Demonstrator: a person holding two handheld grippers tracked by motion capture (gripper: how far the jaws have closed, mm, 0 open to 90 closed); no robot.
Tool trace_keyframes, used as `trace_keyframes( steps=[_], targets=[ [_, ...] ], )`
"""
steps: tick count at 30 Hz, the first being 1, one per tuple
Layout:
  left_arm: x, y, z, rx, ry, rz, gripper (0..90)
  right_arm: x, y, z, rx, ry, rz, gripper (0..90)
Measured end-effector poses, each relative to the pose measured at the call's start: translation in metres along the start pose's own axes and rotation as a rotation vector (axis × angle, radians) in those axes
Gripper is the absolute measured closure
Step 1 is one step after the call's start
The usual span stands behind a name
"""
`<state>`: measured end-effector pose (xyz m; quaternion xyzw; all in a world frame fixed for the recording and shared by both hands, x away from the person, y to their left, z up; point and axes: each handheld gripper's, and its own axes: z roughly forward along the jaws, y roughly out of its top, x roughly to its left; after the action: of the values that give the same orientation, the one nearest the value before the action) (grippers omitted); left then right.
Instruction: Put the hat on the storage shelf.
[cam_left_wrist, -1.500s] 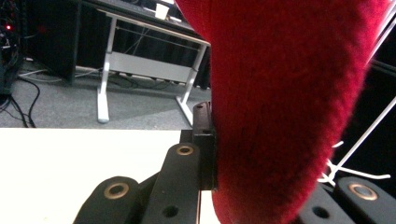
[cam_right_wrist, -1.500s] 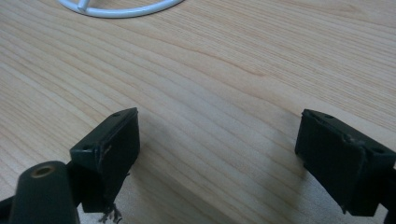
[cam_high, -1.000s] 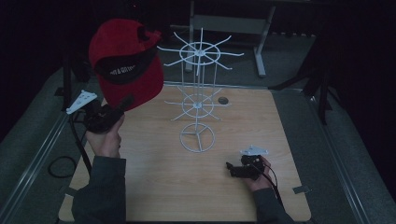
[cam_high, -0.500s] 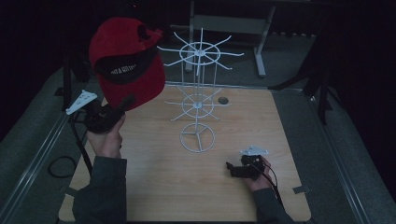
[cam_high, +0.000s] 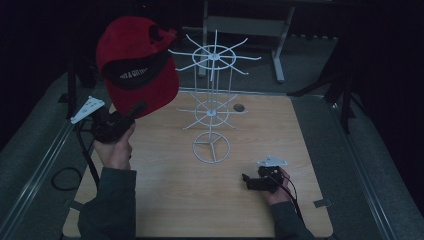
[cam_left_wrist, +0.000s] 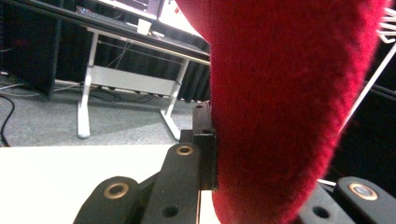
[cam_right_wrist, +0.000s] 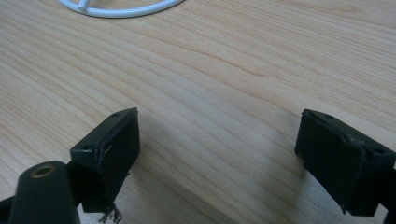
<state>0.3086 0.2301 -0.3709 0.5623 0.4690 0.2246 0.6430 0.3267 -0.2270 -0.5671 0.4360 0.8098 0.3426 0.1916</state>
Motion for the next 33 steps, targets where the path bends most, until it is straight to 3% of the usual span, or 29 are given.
trace_keyframes(
  steps=[12, 23, 33],
  targets=[
    [-0.003, -0.002, 0.0, 0.009, -0.015, 0.018, 84.9, 0.0, 0.0, 0.0, 0.0, 0.0, 0.0, 13.7],
    [-0.004, -0.017, -0.003, 0.016, -0.031, 0.021, 84.7, 0.0, 0.0, 0.0, 0.0, 0.0, 0.0, 13.7],
    [0.001, -0.037, 0.0, 0.057, -0.02, 0.018, 84.6, 0.0, 0.0, 0.0, 0.0, 0.0, 0.0, 13.7]
  ],
)
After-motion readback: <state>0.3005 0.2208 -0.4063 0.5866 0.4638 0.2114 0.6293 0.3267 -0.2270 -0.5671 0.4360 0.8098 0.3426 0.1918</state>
